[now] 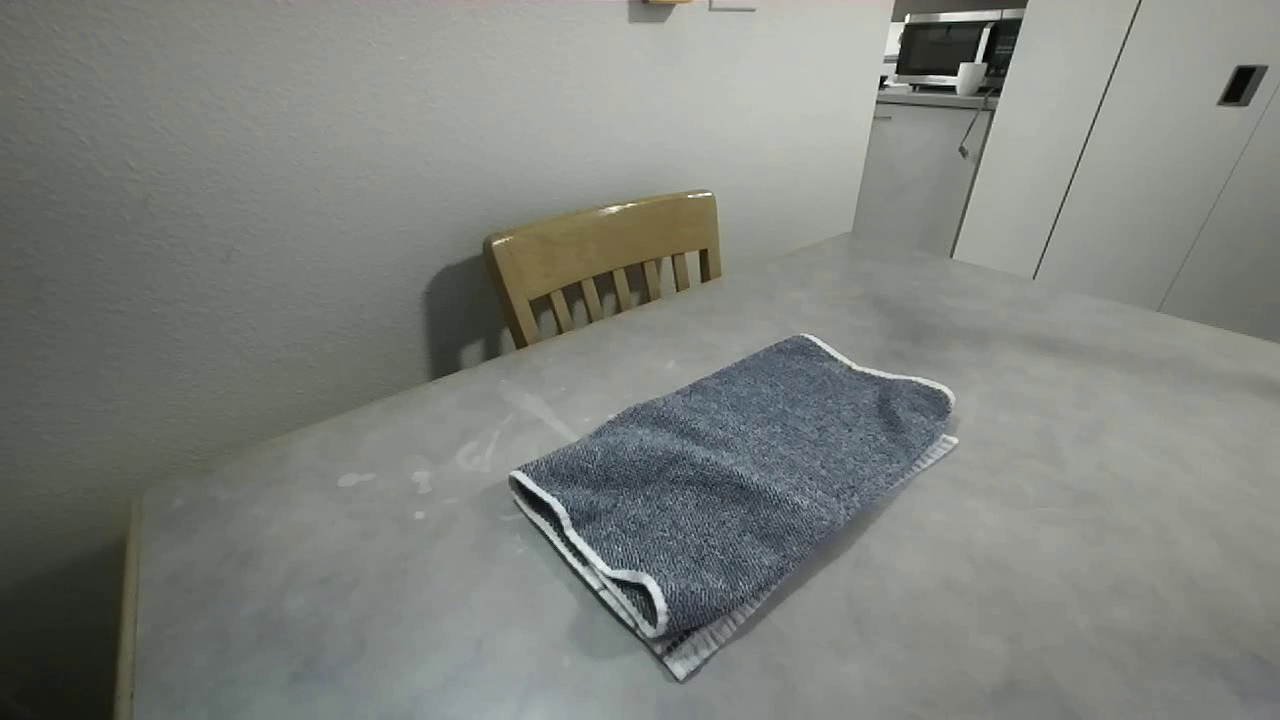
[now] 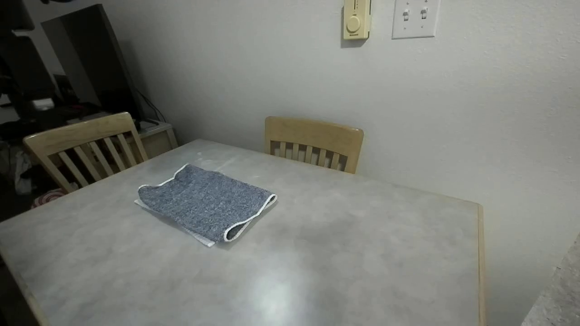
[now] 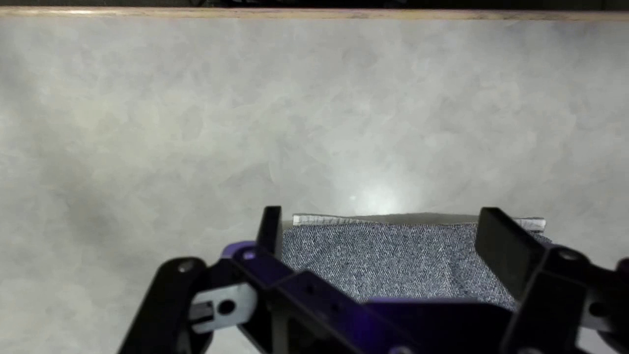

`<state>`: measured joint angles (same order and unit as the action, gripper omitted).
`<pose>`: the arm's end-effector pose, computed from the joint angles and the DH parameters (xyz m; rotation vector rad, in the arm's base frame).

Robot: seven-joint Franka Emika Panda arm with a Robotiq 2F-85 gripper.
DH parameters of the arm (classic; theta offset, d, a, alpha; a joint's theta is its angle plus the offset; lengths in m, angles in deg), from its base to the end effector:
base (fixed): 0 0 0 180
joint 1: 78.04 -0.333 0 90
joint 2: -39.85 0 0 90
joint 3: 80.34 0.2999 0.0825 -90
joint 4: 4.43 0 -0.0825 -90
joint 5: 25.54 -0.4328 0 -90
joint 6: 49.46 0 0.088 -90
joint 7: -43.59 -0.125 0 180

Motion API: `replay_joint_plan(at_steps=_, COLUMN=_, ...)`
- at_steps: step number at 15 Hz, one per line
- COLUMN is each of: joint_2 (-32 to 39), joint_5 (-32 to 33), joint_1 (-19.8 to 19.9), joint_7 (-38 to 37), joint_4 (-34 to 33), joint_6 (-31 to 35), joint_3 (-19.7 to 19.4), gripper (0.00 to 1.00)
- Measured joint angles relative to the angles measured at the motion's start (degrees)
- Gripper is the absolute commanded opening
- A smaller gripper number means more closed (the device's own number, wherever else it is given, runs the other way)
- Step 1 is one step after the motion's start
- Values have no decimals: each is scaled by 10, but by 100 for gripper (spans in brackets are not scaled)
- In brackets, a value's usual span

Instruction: Fold the towel

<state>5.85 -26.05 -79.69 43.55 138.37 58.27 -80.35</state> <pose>0.4224 0.0129 0.4398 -3.1329 -0.0394 0.0295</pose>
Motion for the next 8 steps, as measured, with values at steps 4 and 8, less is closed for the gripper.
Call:
replay_joint_plan(at_steps=4, joint_2=51, joint_5=-38, joint_1=-17, joint_7=5, joint_4=-1, joint_6=43, joint_3=0, gripper=100)
replay_joint_plan(at_steps=8, joint_2=120, joint_5=-58, joint_1=-38, joint_7=25, joint_4=-10, joint_6=87, joint_3=4, gripper=100)
